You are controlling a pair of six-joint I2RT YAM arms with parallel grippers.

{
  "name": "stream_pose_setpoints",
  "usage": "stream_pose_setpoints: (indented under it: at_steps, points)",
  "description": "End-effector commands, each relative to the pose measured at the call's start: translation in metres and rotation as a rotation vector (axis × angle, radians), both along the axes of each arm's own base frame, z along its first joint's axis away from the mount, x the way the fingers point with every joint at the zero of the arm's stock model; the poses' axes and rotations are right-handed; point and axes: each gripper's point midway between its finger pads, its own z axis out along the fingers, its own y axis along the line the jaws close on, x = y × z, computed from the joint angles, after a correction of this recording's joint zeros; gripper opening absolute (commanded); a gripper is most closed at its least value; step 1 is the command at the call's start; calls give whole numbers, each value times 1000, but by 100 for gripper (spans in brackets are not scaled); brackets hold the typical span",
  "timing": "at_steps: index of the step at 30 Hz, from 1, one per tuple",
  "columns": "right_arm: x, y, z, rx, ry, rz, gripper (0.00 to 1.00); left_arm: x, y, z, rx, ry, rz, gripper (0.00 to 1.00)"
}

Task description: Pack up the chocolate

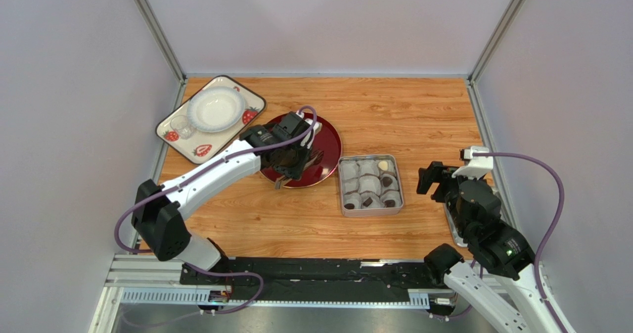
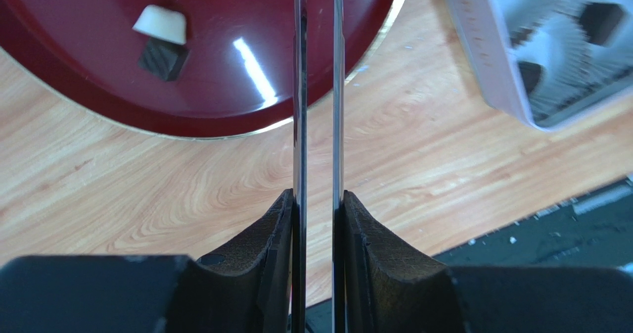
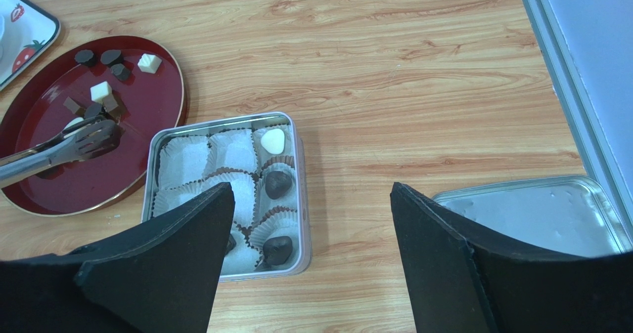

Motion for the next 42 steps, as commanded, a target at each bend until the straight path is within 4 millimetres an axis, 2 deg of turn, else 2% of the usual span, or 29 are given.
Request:
stream_pose_setpoints:
  at_steps: [1, 7, 11, 13, 16, 22, 27, 34, 39, 42]
  points:
    - [3, 2, 11, 14, -40, 4, 81, -14, -27, 56, -132, -102, -145, 31]
    - [3, 2, 11, 15, -42, 4, 81, -43, -57, 76, -183, -130, -359, 33]
    - [3, 2, 11, 15, -41, 6, 81, -59, -78, 76, -188, -115, -479, 34]
    - [3, 2, 11, 15, -42, 4, 81, -61, -86, 80, -193, -119, -516, 34]
    - [3, 1, 11, 14, -41, 1, 81, -66, -99, 74, -175, -103, -569, 35]
    - [3, 1, 12, 15, -44, 1, 81, -61, -112, 53, -117, -60, -596, 38]
    - [3, 0, 11, 13, -42, 0, 81, -50, -115, 45, -76, -81, -583, 41]
    - [3, 0, 11, 12, -42, 0, 81, -44, -122, 30, -46, -55, -590, 43]
    - [3, 0, 10, 10, -39, 0, 81, -40, -122, 41, -62, -96, -547, 42]
    - [3, 0, 10, 9, -38, 0, 81, -37, -117, 55, -81, -136, -501, 38]
